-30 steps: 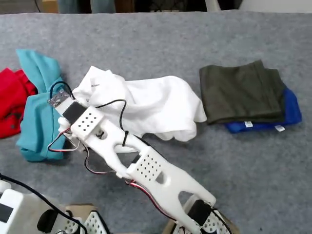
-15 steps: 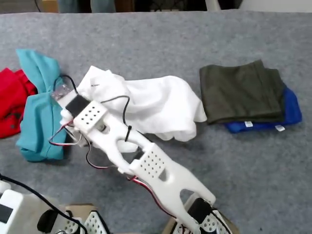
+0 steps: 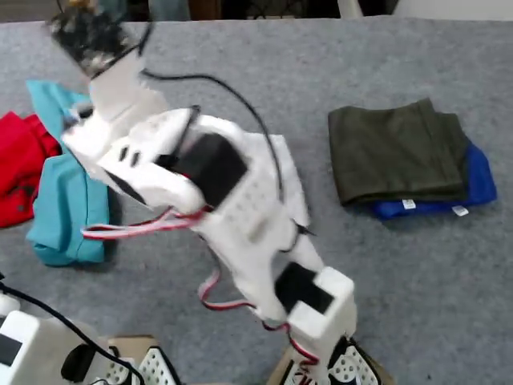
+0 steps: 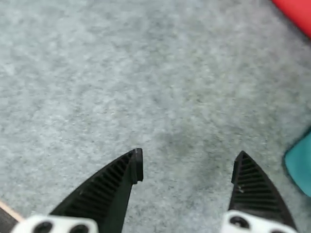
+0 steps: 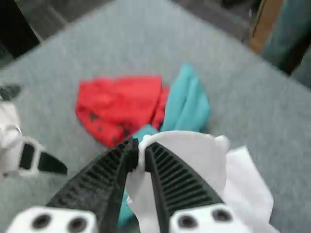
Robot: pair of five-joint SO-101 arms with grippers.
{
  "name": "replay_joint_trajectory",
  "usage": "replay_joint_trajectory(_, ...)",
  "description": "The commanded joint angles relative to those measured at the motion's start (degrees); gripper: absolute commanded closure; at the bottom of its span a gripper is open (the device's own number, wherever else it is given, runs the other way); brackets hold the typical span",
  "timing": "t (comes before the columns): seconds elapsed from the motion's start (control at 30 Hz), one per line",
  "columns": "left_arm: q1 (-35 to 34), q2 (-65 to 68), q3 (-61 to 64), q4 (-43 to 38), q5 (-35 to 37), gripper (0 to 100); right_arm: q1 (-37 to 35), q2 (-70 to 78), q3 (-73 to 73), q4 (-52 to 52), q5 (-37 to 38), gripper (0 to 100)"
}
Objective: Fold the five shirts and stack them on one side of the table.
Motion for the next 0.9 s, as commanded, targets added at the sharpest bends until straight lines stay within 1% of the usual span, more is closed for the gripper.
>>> replay_joint_trajectory(0.0, 1.63, -0.88, -2.51, 0.7, -0.44, 69, -2.02, -6.02, -1.01, -10.9, 0.53, 98.4)
replay_joint_trajectory(0.1, 1.71, -0.88, -2.86, 0.7, -0.35, 69, -3.6, -6.37, -0.66, -19.69, 0.62, 98.4)
replay_joint_trajectory(0.2, 1.71, -0.88, -2.86, 0.7, -0.62, 69, -2.73, -4.53, 1.63, -23.74, 1.85, 98.3)
replay_joint_trajectory(0.3, 1.45, -0.88, -2.86, 0.7, -0.62, 69, 1.14, -0.31, 5.93, -23.91, 3.16, 98.3)
replay_joint_trajectory(0.43, 1.63, -0.88, -2.86, 0.62, -0.62, 69, 8.97, 6.99, 11.12, -23.56, 3.16, 98.4)
replay_joint_trajectory(0.6, 1.71, -0.88, -2.86, 0.44, -0.7, 69, 19.25, 12.35, 11.56, -13.63, 3.43, 98.4)
replay_joint_trajectory(0.77, 3.56, -0.88, -2.86, 0.53, -0.7, 69, 32.88, 14.64, 11.56, -5.54, 3.78, 98.4)
replay_joint_trajectory(0.87, 5.85, -0.88, -2.86, 0.62, -0.7, 69, 40.44, 14.64, 11.56, -0.35, 8.88, 98.4)
